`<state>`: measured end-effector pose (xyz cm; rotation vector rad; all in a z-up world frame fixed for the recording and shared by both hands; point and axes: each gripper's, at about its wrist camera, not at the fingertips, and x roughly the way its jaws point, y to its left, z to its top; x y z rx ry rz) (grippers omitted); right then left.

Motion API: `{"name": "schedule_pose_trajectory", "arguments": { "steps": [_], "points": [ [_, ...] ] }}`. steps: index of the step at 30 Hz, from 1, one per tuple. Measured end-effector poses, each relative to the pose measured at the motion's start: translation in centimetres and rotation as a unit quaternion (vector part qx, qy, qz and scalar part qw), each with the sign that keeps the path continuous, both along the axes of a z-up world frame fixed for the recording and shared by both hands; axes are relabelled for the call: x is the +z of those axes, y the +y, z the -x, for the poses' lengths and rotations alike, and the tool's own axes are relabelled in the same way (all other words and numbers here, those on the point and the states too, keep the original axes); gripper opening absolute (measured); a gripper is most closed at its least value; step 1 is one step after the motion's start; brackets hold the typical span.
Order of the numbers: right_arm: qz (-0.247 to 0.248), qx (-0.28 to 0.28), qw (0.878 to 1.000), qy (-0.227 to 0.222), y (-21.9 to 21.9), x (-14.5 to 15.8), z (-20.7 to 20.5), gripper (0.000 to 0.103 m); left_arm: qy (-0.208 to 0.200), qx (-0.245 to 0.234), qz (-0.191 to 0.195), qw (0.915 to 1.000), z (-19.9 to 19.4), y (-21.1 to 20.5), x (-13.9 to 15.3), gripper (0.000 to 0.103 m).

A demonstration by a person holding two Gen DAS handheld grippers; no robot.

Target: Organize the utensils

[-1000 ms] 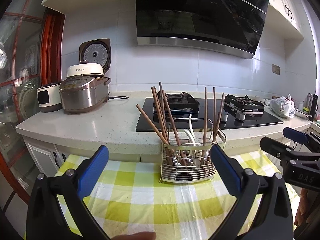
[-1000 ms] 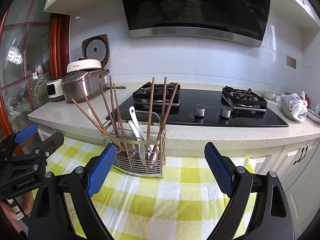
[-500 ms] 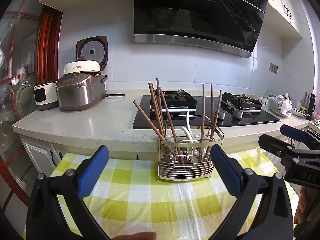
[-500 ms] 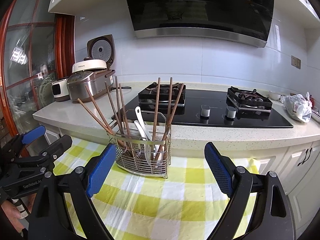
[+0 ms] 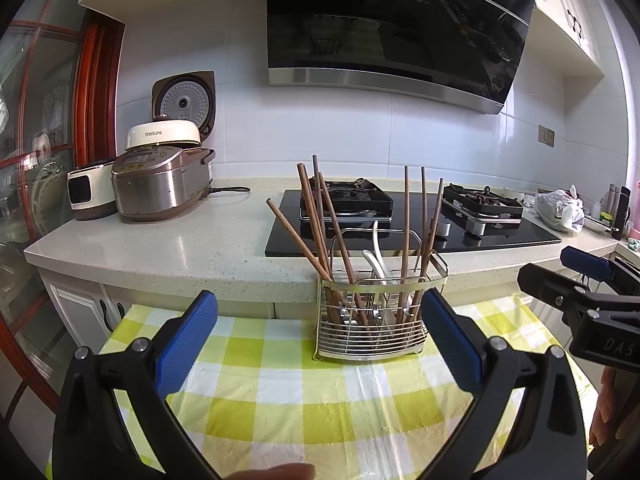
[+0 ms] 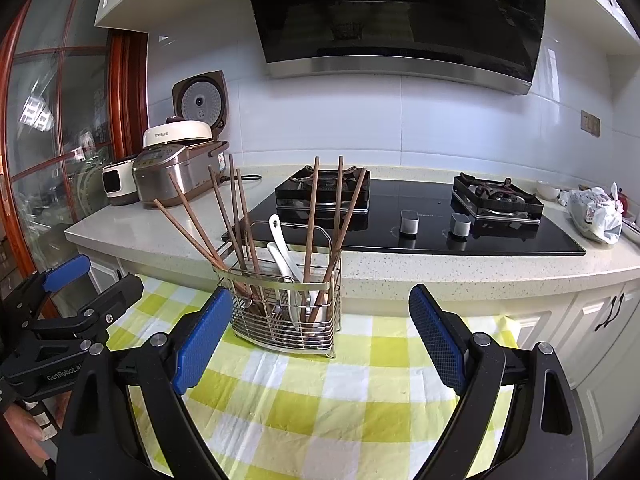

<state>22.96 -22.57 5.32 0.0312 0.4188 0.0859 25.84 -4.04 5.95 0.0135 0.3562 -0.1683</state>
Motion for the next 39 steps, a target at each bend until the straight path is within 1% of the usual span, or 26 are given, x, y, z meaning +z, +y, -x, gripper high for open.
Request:
{"name": "schedule_pose_trajectory", "arguments": {
  "steps": [8, 17, 26, 31, 37, 39],
  "points": [
    [0.003, 0.001, 1.0, 0.001, 0.2, -0.1, 0.1, 0.084, -0.002, 0.004, 0.01, 0.9999, 0.1, 0.3, 0.1, 0.098],
    [0.003, 0.0, 1.0, 0.005, 0.4, -0.4, 0.0, 0.084, -0.007, 0.008, -0.005, 0.9999, 0.3, 0.3, 0.1, 0.098],
    [0.004, -0.002, 1.0, 0.003, 0.4, -0.4, 0.2, 0.084, 0.007, -0.009, 0.009, 0.9999, -0.1, 0.3, -0.4, 0.098],
    [0.003, -0.003, 1.0, 0.005, 0.2, -0.7, 0.2, 0.084, 0.012, 0.001, -0.002, 0.9999, -0.4, 0.0, -0.9, 0.098],
    [0.007, -0.003, 1.0, 0.008, 0.3, -0.9, 0.3, 0.084, 0.032, 0.004, 0.006, 0.9995, -0.8, 0.1, -1.5, 0.098],
    [0.008, -0.003, 1.0, 0.007, 0.4, -0.9, 0.5, 0.084, 0.032, 0.001, 0.008, 0.9995, -0.7, 0.2, -1.6, 0.098]
  ]
}}
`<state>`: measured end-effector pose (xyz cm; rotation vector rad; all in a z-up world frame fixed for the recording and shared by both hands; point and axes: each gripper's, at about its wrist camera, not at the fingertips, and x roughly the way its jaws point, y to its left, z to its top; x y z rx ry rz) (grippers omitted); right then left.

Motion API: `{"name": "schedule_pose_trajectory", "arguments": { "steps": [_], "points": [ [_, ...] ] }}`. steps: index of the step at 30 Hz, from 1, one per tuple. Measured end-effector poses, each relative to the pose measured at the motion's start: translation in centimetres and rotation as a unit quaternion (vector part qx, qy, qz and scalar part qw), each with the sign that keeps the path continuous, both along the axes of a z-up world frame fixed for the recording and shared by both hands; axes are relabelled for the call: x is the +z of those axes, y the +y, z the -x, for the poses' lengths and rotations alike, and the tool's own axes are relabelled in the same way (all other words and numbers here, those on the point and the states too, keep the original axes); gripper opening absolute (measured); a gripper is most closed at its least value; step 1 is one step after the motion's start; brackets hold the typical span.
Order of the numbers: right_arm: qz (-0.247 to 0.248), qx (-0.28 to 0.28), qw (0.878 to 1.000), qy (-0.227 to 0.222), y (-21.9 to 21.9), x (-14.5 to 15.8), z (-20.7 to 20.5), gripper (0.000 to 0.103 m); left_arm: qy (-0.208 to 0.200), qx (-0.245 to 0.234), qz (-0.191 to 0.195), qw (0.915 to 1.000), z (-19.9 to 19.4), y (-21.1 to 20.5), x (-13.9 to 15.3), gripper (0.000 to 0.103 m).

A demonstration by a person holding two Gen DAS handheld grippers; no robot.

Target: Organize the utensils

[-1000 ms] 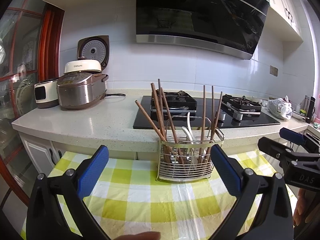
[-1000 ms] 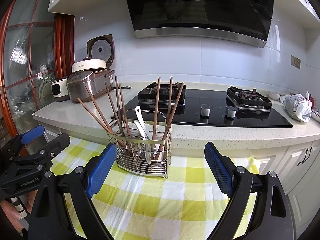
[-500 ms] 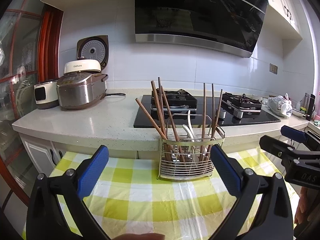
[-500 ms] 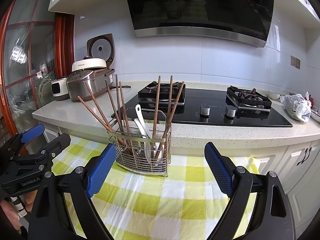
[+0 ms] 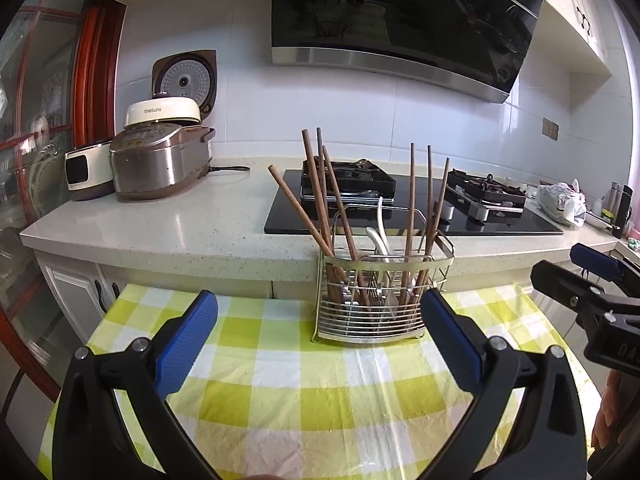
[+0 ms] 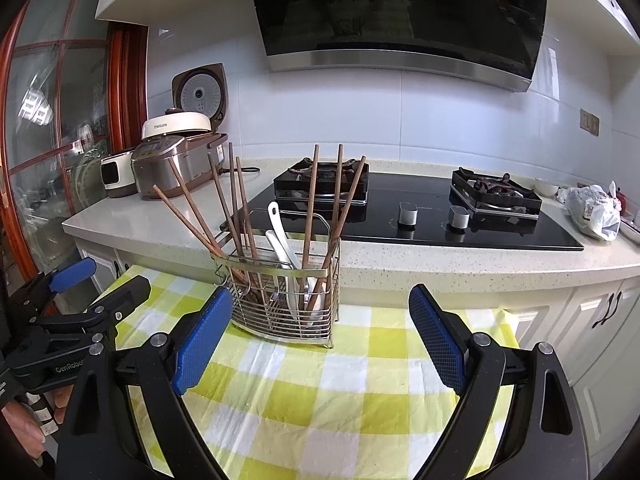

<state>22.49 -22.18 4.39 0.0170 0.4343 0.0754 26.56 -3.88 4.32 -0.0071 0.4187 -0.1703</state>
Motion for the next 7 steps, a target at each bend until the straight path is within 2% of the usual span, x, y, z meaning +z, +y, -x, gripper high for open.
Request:
{"name": "schedule_pose_trajectory", "arguments": {
  "steps": [7],
  "points": [
    [0.0, -0.002, 1.0, 0.002, -0.03, -0.26, 0.39, 0.084, -0.004, 0.005, -0.005, 1.0, 0.76, 0.26, -0.19, 0.098]
  ]
}}
